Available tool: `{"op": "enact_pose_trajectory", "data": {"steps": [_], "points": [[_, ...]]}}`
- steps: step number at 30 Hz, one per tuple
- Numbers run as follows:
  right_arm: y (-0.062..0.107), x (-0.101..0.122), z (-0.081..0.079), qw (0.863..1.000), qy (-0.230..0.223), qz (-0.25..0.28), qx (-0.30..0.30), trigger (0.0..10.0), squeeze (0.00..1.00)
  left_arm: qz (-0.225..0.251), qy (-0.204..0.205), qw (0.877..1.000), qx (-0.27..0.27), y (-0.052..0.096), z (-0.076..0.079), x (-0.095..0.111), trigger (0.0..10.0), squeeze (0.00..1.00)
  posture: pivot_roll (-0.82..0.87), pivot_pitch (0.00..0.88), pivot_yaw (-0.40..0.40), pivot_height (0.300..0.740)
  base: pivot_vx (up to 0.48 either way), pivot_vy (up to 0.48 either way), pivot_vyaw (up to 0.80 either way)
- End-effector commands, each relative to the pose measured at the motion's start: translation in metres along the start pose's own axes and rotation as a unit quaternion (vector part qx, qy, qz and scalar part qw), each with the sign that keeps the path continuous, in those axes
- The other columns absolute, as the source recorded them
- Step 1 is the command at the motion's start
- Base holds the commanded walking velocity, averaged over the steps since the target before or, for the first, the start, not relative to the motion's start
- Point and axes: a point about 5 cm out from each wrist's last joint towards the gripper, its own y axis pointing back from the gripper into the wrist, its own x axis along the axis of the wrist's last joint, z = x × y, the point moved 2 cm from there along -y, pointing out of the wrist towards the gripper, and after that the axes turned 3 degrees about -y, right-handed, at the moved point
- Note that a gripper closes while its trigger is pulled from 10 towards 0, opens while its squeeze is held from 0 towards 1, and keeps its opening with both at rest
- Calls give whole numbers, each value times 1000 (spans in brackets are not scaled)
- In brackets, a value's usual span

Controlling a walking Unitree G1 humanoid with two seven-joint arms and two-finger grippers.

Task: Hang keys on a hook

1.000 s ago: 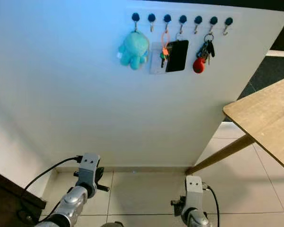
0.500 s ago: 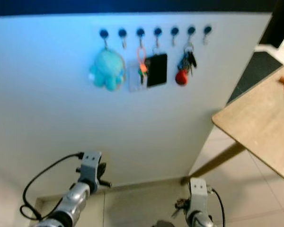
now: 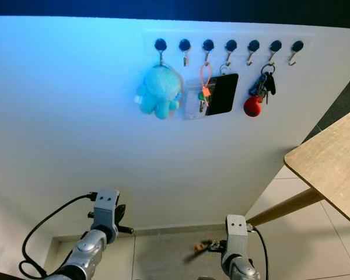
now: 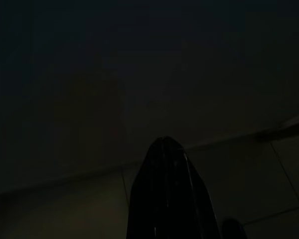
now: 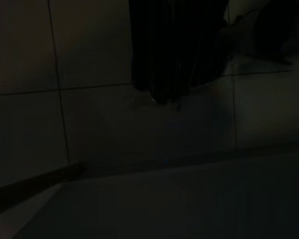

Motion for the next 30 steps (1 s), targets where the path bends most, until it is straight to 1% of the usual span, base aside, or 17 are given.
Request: {"op": "enact_pose_trajectory", "data": {"steps": [1, 6, 10, 12, 13, 17, 19, 23, 24, 26, 27, 29, 30], "points": [[2, -6, 3, 1000, -3, -11, -3, 10000, 0, -7, -2, 1000, 5, 3, -4, -5, 10000, 0, 65, 49, -39, 740, 0, 0, 0], [2, -6, 2, 1000, -2, -10, -2, 10000, 0, -7, 4, 1000, 6, 3, -5, -5, 10000, 0, 66, 49, -37, 740, 0, 0, 0], [2, -2, 4, 1000, 8, 1, -4, 10000, 0, -4, -4, 1000, 2, 3, -3, -4, 10000, 0, 69, 47, -36, 740, 0, 0, 0], [0, 8, 3, 1000, 16, 26, 2, 10000, 0, -2, -2, 1000, -2, 3, -2, -3, 10000, 0, 66, 48, -35, 740, 0, 0, 0], [0, 8, 3, 1000, 16, 26, 2, 10000, 0, -2, -2, 1000, -2, 3, -2, -3, 10000, 0, 66, 48, -35, 740, 0, 0, 0], [-1, 28, -2, 996, 24, 78, 24, 10000, 0, 8, -4, 1000, -17, 3, 2, -1, 10000, 0, 59, 51, -31, 740, 0, 0, 0], [-1, 32, -3, 995, 26, 88, 29, 10000, 0, 12, -6, 1000, -22, 2, 4, 0, 10000, 0, 59, 51, -31, 740, 0, 0, 0], [2, 41, -8, 990, 40, 121, 56, 10000, 0, 29, -30, 998, -36, 2, 7, 6, 10000, 0, 60, 53, -34, 740, 0, 0, 0], [3, 43, -9, 989, 42, 128, 61, 10000, 0, 31, -45, 998, -39, 2, 7, 7, 10000, 0, 60, 53, -34, 740, 0, 0, 0], [4, 46, -10, 987, 44, 141, 67, 10000, 0, 36, -68, 996, -42, 2, 8, 9, 10000, 0, 60, 53, -34, 740, 0, -446, 0], [6, 50, -11, 985, 45, 153, 72, 10000, 0, 36, -71, 996, -42, 2, 8, 9, 10000, 0, 60, 55, -33, 740, 0, -480, 0], [6, 52, -11, 983, 45, 160, 75, 10000, 0, 36, -70, 996, -42, 2, 9, 9, 10000, 0, 60, 55, -33, 740, 0, -480, 0], [8, 56, -12, 981, 45, 170, 78, 10000, 0, 37, -57, 997, -39, 2, 8, 9, 10000, 0, 58, 53, -33, 740, 0, -480, 0]]}}
